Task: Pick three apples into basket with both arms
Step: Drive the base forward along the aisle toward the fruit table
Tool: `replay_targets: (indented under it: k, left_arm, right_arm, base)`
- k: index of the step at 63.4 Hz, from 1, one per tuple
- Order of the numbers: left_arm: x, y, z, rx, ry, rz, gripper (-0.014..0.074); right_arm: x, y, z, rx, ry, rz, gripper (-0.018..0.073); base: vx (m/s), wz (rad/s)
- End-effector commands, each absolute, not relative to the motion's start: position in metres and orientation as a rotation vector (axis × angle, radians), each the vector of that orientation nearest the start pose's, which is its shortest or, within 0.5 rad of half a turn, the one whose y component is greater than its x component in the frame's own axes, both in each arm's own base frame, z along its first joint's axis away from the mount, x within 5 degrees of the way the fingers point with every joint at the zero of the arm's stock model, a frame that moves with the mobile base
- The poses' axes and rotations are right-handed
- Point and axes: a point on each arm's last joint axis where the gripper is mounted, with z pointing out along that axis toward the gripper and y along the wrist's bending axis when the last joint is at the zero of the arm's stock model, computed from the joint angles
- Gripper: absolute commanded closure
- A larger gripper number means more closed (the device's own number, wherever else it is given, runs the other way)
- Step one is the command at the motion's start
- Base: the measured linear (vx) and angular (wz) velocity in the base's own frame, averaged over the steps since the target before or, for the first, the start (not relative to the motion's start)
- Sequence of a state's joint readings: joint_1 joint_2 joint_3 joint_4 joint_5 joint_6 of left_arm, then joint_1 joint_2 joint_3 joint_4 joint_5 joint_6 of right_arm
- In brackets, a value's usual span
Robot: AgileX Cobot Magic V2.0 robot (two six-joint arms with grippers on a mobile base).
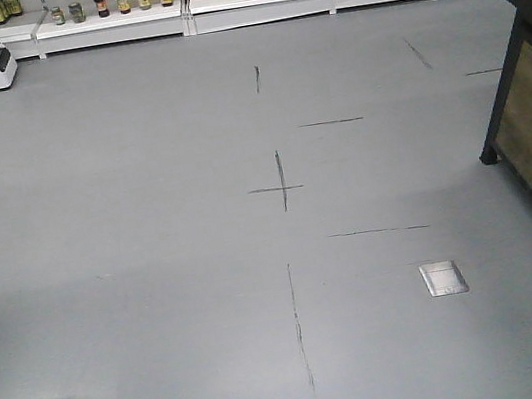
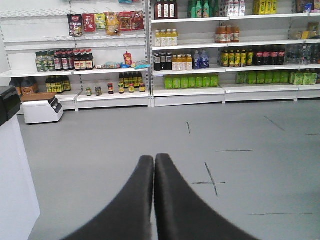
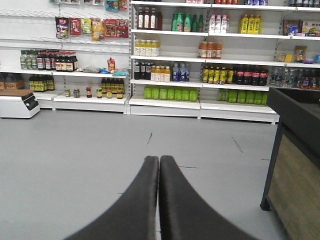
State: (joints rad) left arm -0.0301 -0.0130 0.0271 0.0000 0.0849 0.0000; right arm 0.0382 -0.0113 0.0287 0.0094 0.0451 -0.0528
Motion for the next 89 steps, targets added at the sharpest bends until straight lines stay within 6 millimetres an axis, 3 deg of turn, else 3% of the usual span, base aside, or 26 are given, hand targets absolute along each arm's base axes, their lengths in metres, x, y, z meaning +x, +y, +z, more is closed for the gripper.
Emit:
replay_targets:
  k: [1, 89]
  left_arm:
    - [0.0571, -0.0018, 0.1972, 0.015, 1.530, -0.035, 0.0603]
    - [0.0571, -0.0018, 0.1972, 0.015, 1.530, -0.035, 0.0603]
  right_arm:
    - [0.0570, 0.0020, 0.2021, -0.066, 1.487, -0.016, 0.0568]
    - [0.0570, 0.0020, 0.2022, -0.066, 1.486, -0.016, 0.0568]
  base:
    - [0.09, 0.08]
    - [0.12, 0.00]
